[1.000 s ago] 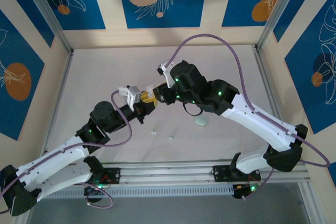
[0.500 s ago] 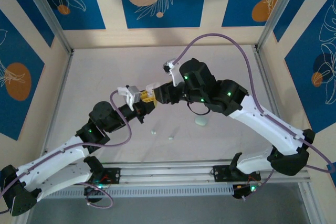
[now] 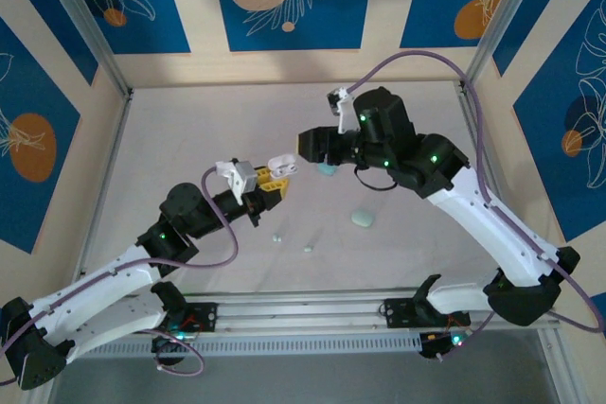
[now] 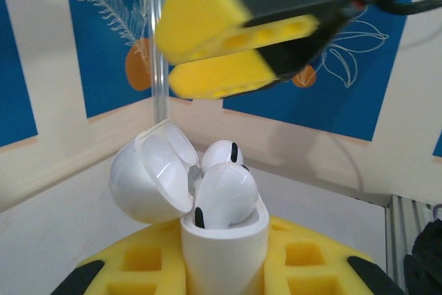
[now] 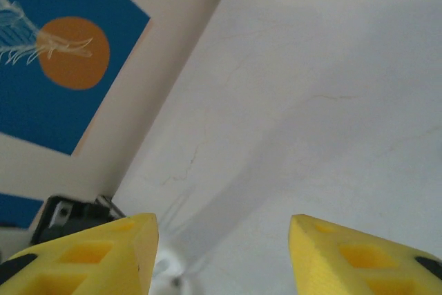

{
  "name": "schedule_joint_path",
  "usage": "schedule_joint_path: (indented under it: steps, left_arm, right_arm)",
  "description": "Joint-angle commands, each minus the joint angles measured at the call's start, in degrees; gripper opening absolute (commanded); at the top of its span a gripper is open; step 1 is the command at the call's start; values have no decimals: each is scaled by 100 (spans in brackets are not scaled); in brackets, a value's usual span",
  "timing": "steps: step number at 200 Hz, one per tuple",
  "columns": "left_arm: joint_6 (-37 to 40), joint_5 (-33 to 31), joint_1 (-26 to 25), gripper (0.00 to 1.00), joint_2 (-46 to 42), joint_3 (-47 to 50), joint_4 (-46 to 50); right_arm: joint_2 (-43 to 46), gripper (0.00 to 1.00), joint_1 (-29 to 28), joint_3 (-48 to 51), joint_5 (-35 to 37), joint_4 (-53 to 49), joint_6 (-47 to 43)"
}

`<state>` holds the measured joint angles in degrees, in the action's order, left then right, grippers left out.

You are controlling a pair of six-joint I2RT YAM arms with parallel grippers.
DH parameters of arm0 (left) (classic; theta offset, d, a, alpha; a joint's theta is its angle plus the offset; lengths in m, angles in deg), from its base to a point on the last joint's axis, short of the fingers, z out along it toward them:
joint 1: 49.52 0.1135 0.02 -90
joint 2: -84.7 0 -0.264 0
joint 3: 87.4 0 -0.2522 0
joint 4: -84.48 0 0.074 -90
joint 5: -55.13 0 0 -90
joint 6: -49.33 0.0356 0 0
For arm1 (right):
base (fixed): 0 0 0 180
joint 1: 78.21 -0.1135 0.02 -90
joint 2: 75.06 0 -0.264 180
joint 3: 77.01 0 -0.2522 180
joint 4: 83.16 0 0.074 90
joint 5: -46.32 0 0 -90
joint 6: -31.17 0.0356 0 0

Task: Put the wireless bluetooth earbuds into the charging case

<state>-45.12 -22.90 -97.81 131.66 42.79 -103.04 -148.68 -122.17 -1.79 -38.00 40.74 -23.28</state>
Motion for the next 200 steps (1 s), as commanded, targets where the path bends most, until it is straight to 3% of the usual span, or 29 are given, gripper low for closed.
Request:
schedule_joint_path:
  steps: [1, 56, 104, 133, 163, 200]
  left_arm:
    - [421, 540, -22, 21, -4, -33, -348]
    - [515, 675, -22, 21, 114, -202, -224]
    - [420, 250, -24, 21, 50, -174, -186]
    - [314, 166, -23, 21, 92, -165, -197]
    - [236, 152, -23, 21, 138, -174, -184]
    - [-206, -480, -16, 21, 376, -209, 370]
  right_arm:
    - [-249, 53, 213, -220, -955, -334, 417]
    - [-807, 53, 292, -596, -2116, -715, 43]
    - [-588, 51, 294, -466, -2357, -1180, -396]
    - [-239, 51, 342, -23, -2432, -949, -337]
    - [59, 51, 447, 273, -2230, -682, -187]
    - [635, 54, 825, 913, -417, -829, 431]
